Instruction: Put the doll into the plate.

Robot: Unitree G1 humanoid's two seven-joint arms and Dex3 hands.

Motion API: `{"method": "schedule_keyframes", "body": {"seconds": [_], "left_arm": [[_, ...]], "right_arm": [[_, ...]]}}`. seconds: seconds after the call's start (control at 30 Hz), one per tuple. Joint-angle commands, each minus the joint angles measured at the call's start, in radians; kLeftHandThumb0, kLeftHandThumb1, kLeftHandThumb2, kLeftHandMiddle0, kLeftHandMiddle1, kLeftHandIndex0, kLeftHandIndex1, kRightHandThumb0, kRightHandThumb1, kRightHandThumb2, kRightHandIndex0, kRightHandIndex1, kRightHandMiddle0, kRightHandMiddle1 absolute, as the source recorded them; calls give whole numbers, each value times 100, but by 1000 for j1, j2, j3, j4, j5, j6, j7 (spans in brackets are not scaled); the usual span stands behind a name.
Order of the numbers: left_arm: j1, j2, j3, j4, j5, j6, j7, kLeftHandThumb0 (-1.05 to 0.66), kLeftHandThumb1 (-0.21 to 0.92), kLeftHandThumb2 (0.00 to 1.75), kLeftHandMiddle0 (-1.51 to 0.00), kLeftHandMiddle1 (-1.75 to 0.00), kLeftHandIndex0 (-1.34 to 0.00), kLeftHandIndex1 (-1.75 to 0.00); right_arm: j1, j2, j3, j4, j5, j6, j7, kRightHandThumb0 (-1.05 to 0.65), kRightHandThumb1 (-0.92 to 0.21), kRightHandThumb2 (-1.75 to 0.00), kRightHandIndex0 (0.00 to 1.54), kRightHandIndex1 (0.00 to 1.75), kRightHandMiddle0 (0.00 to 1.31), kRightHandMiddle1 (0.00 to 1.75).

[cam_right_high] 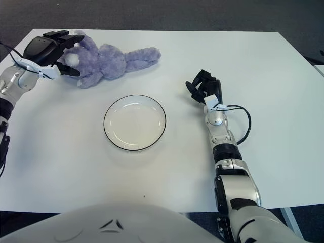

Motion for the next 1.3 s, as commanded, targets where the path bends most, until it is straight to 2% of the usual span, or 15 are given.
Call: {"method": "schedule_keyframes", "body": {"seconds": [0.0,0.47,1.17,1.2,1.27], "left_arm": [[-24,14,-7,1,-12,13,-23,-83,82,1,-33,0,-40,-2],[-34,18,-20,9,-25,30,-98,-85,84,1,-33,0,-38,0],[-50,15,-35,44,-25,32,-117,-86,86,1,-35,-1,-37,0],[-55,3,-43,78,-17,38,-96,-86,86,0,-36,-1,-37,0],[-62,-18,-57,133,-6,49,-64,-83,87,1,-46,-5,-44,-3]], "right_arm": [[63,8,1,43,6,8,9,-37,-92,-48,92,175,75,175],[79,4,0,29,5,17,4,-38,-92,-47,92,175,75,175],[89,3,2,11,0,31,1,-38,-92,-47,92,175,75,175],[91,2,2,8,-2,35,0,-38,-92,-47,92,175,75,175],[95,2,3,3,-4,41,-2,-38,-92,-47,92,175,75,175]]}}
